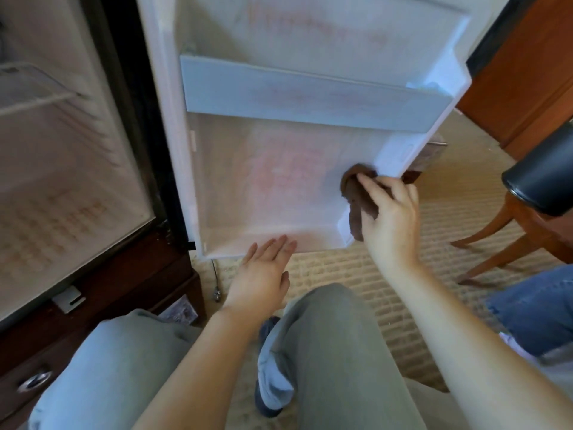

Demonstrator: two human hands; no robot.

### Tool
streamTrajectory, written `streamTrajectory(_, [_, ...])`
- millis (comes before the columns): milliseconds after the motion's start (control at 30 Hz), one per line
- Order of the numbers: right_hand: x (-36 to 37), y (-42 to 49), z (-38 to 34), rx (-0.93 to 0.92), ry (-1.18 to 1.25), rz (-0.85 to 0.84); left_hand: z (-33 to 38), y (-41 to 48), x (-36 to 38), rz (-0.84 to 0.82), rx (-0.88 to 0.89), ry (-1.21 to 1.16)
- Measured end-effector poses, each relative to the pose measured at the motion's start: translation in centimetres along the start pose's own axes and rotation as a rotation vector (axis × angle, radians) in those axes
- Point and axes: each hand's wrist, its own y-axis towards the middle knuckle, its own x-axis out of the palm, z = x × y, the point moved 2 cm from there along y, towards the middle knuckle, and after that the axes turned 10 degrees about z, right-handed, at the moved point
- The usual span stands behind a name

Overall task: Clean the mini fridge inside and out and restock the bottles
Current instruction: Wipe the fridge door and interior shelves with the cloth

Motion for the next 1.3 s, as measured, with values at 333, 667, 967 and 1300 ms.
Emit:
streamTrajectory(333, [3.0,4.9,-8.3,0.500,0.387,0.279,2.0,-0.5,-14.5,0.607,0.113,0.019])
streamTrajectory(667, [3.1,4.9,-7.1,0.509,0.371,0.056,5.6,8.9,-21.7,0.621,0.160,0.265])
streamTrajectory(967, [6.0,9.9,-5.3,0.724,0.305,0.151,5.8,9.6,-22.1,0.722,0.095,0.095])
streamTrajectory(1300, [8.2,4.8,-15.8,-0.070,0.256,0.001,5.3,9.8,-21.5,0.758,0.076,0.073])
